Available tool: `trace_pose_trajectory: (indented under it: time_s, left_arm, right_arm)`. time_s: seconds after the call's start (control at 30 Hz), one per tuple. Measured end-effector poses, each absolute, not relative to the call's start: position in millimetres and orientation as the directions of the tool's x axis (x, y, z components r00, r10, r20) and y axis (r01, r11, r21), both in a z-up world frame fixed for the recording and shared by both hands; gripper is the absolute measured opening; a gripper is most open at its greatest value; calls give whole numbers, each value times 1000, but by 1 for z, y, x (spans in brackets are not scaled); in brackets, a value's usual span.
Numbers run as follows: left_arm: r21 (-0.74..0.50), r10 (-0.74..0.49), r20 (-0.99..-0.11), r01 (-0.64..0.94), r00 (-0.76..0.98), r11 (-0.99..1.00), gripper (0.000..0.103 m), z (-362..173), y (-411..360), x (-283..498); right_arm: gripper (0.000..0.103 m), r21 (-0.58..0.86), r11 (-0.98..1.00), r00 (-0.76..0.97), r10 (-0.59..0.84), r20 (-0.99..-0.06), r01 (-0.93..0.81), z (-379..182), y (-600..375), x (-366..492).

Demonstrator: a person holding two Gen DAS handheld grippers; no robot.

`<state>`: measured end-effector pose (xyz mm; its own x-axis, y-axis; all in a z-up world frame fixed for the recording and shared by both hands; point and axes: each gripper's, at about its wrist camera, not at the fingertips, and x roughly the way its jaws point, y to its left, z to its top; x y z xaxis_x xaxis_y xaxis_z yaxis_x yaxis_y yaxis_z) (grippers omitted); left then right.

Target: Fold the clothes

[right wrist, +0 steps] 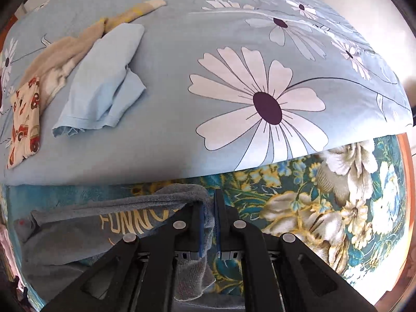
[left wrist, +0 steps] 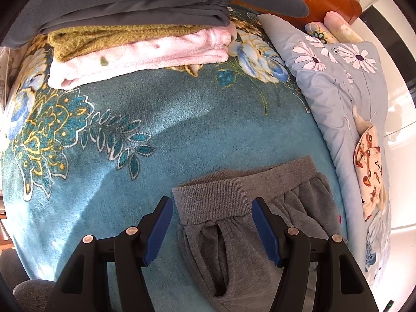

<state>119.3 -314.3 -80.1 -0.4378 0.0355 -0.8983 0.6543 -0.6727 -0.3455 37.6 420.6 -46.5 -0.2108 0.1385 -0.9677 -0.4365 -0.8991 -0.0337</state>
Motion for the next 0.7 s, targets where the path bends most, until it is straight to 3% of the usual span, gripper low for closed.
trace_pose_trajectory:
  time_s: [0.1,0.13,0.17,0.2,0.33,0.47,0.57,0.7]
  left_arm:
    - [-339,38,-900,644,-434,-686,67,-81,-312,117]
    - [-345,45,-900,644,-434,-683,67,-82,-313,117]
    - [-353,54,-899,646,-435,-677,67,-83,-314,116]
    - [-364,63,-897,648,-438,-669,67,-84,-315,117]
    - [-406,102,-889,665,-447,-626,67,-91,-319,118]
    - [-407,131,-898,685,-419,-604,67,-101,-319,115]
    - [-362,112,-920,706,-375,-609,67,-107,-318,115]
    - [-313,122,-946,739,-302,-596,67,-124,-318,114]
  right_arm:
    - [12,-67,-917,-193,154,-969,-393,-50,413,35]
    - [22,-80,-925,-198,163,-967,-371,-47,409,37]
    - [39,-112,-930,-207,193,-959,-350,-41,402,39]
    - [45,-145,-933,-218,225,-950,-330,-35,395,42]
    - [49,-286,-939,-368,340,-866,-193,6,339,60]
    - [50,-150,-988,-466,116,-877,37,16,252,47]
    - [50,44,-974,-385,-128,-914,220,-7,163,14]
    - [50,219,-896,-232,-323,-917,386,-43,34,-34]
